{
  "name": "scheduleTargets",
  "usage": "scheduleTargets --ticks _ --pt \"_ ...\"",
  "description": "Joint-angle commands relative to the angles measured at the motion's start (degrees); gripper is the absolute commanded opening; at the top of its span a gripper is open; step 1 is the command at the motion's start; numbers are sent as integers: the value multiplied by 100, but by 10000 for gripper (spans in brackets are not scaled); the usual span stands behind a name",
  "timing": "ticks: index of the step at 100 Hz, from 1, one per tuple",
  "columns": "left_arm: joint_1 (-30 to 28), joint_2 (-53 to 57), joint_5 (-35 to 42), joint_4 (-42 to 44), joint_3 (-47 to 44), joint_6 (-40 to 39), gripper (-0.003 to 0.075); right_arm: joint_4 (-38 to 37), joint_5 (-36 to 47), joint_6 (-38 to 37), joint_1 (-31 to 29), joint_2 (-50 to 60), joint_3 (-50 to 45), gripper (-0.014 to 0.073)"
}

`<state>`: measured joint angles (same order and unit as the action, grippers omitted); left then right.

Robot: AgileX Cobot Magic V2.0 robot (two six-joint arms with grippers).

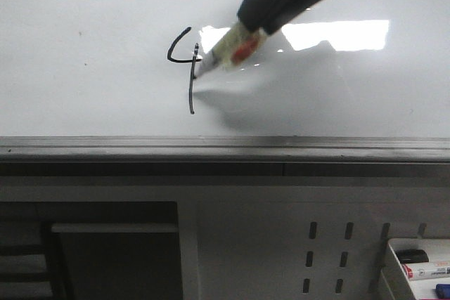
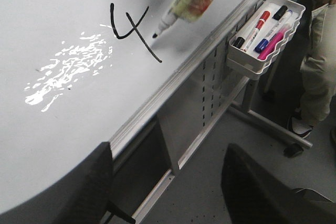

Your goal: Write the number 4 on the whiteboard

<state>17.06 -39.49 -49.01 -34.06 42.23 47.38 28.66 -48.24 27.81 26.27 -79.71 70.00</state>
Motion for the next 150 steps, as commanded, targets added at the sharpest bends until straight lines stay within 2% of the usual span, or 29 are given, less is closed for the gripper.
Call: scheduleTargets --ticks 1,9,19,26,45,63,84,96,118,125,136,150 --pt "-19 -14 268 -331 166 23 421 132 89 235 39 594 218 -36" --pt "-19 -145 50 -542 261 305 420 141 -187 888 98 875 218 -36" --pt "-19 -430 -284 -859 449 770 420 154 -718 2181 268 1141 218 -36" --pt "-19 -716 -486 -1163 591 1133 420 154 -952 2812 432 1255 218 -36" --pt "375 -1410 -669 -1717 998 1852 420 154 -1037 3771 721 1353 218 -36" --pt "1145 -2086 -329 -1620 1339 1970 421 154 -1003 3782 731 1353 218 -36" --pt "1771 -2808 -138 -1469 1804 1970 420 154 -1003 3782 731 1353 218 -36" --pt "1986 -3097 -139 -1327 2088 1970 420 154 -1003 3782 731 1353 218 -36" --pt "2010 -3269 -160 -1142 2160 1970 417 154 -1003 3782 731 1353 218 -36" --pt "2010 -3257 -160 -1142 2169 1970 368 154 -1003 3782 731 1353 218 -36" --pt "2010 -3248 -160 -1142 2169 1970 243 154 -1003 3782 731 1353 218 -36" --pt "2010 -3248 -160 -1142 2169 1970 150 154 -974 3782 731 1353 218 -36"
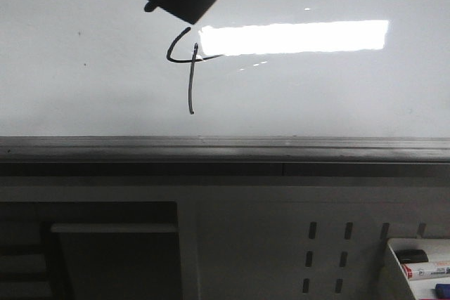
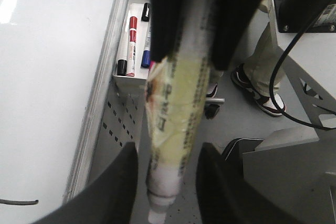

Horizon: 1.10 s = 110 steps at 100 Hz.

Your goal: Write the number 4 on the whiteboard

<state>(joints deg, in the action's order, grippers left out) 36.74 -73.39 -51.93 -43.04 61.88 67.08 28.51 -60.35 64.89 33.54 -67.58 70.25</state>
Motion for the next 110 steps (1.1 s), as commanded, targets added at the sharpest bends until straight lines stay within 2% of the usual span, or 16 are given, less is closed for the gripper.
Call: scheduleTargets --ticks 1,60,82,94,110 --pt "42 141 132 -244 204 0 146 169 236 74 4 140 192 -36" --pt "42 141 132 -254 204 0 -21 169 236 74 4 140 192 -36" --pt "42 141 132 -254 204 0 -20 169 214 74 4 140 192 -24" --pt "42 141 132 -254 204 0 -20 169 214 74 4 140 192 80" --pt "42 141 132 -242 204 0 -20 169 214 74 4 140 192 328"
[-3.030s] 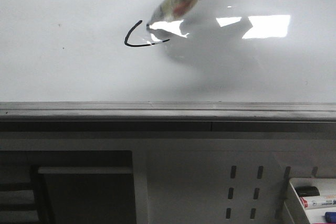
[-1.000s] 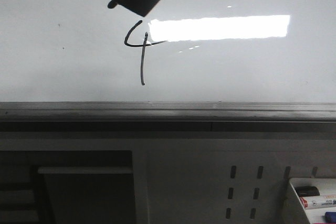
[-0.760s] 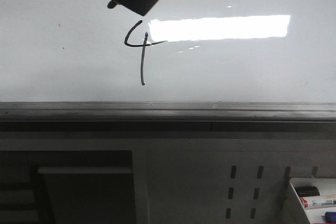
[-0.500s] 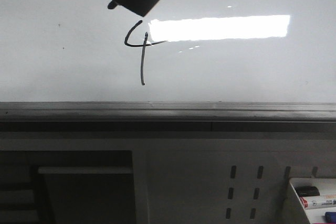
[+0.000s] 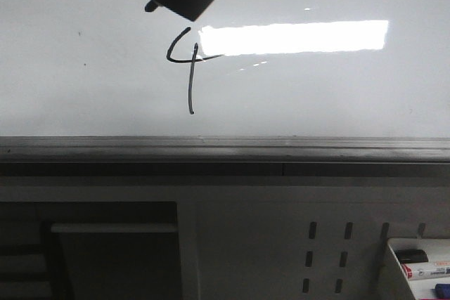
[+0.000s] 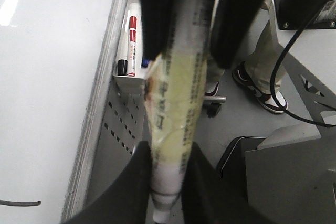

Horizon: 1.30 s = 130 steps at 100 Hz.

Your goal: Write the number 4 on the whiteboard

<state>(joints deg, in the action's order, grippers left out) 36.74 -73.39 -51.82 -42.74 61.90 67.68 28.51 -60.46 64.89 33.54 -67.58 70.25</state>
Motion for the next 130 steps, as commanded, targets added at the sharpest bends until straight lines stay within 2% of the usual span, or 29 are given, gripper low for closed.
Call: scheduleTargets --ticks 1,7,22,31,42,46,58,81,96,109,130 --pt "42 141 121 -273 202 -71 -20 169 226 74 4 140 203 336" --pt "42 141 121 -243 202 -71 -20 121 226 74 4 181 232 386" --pt "42 157 121 152 202 -384 -20 -433 189 -564 -6 480 515 384" --pt "42 266 217 791 202 -1027 -20 -1048 203 -1236 -7 807 651 384" --pt "-107 521 369 1551 190 -2006 -20 -1879 239 -2479 -7 1293 666 384" --pt "-226 692 421 1880 151 -2479 -20 -2177 132 -2978 -7 1433 666 384" --pt "-776 1255 869 2381 -327 -3253 -20 -2555 -80 -3714 -7 1891 554 384" --pt "-2228 2219 2759 2156 -1913 -3881 -20 -2581 -78 -3804 -7 2318 60 384" --pt "-3003 2196 3909 1151 -2597 -3881 -20 -2581 -55 -3804 -7 2328 -195 384" --pt "-3318 1900 4208 737 -2687 -3881 -20 -2581 -14 -3804 -7 2328 -327 384" --pt "-3322 1169 4122 669 -2406 -3881 -20 -2581 45 -3804 -7 2318 -383 384"
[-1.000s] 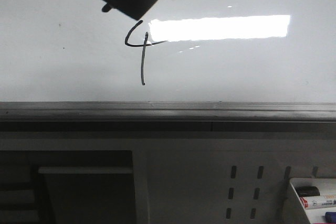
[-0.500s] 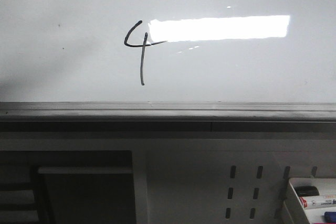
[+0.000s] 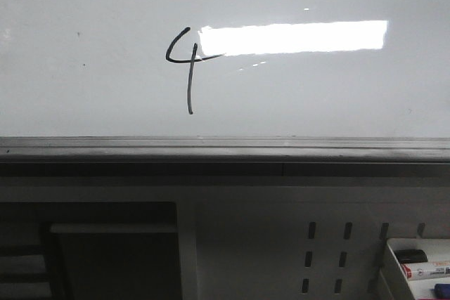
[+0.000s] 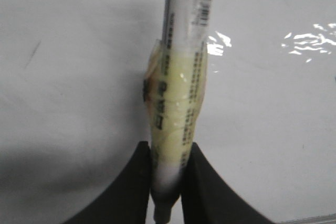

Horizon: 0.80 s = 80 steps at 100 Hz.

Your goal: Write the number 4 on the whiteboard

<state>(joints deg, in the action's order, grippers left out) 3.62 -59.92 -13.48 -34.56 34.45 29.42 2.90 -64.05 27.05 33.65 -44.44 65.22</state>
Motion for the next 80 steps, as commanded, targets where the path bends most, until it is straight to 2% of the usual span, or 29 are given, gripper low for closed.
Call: scheduleTargets --ticks 1,28,80 --pt "-11 -222 259 -149 358 -55 -20 -20 403 -20 -18 4 120 384" --pt "-11 -712 -193 -149 865 -55 -20 -20 406 -20 -18 4 120 384" --pt "-11 -769 -489 -337 880 8 -18 -20 416 -20 -18 4 120 384"
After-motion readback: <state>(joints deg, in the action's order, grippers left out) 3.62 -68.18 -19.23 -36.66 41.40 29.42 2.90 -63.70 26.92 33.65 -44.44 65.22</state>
